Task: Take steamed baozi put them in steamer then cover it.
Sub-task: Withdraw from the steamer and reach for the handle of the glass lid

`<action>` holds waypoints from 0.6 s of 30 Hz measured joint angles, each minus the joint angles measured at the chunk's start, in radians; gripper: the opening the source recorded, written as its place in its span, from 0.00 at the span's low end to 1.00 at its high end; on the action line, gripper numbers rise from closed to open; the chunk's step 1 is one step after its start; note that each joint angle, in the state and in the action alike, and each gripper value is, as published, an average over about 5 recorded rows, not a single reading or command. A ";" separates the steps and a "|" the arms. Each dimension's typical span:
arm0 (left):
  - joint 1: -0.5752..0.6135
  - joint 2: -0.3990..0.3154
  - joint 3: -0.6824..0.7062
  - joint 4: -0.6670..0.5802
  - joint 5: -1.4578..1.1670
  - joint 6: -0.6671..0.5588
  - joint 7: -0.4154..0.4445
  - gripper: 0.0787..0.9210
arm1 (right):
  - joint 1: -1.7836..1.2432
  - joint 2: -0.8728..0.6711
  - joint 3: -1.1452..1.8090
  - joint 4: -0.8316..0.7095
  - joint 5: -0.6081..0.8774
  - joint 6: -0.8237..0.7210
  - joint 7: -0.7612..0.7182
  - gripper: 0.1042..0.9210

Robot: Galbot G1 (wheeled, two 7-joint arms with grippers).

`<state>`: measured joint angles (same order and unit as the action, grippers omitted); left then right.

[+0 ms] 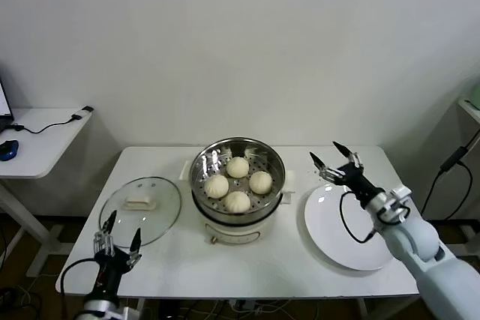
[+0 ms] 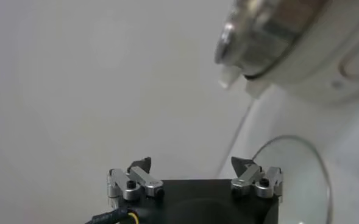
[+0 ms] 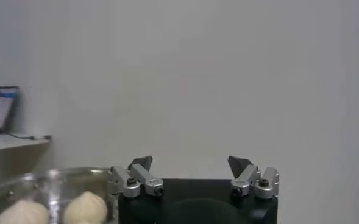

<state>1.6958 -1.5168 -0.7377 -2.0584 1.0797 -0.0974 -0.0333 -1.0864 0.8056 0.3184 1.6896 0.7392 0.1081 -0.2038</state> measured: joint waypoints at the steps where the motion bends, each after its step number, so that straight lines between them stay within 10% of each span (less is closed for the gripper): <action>1: -0.014 0.004 0.001 0.019 0.047 -0.003 -0.007 0.88 | -0.026 0.011 0.025 -0.002 -0.011 0.002 0.000 0.88; 18: -0.283 0.093 0.025 0.358 0.407 -0.016 -0.073 0.88 | -0.227 0.123 0.214 -0.050 -0.155 0.007 -0.003 0.88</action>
<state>1.4131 -1.4242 -0.7129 -1.7003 1.4865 -0.1130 -0.1066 -1.3130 0.9285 0.5320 1.6393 0.5841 0.1150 -0.2068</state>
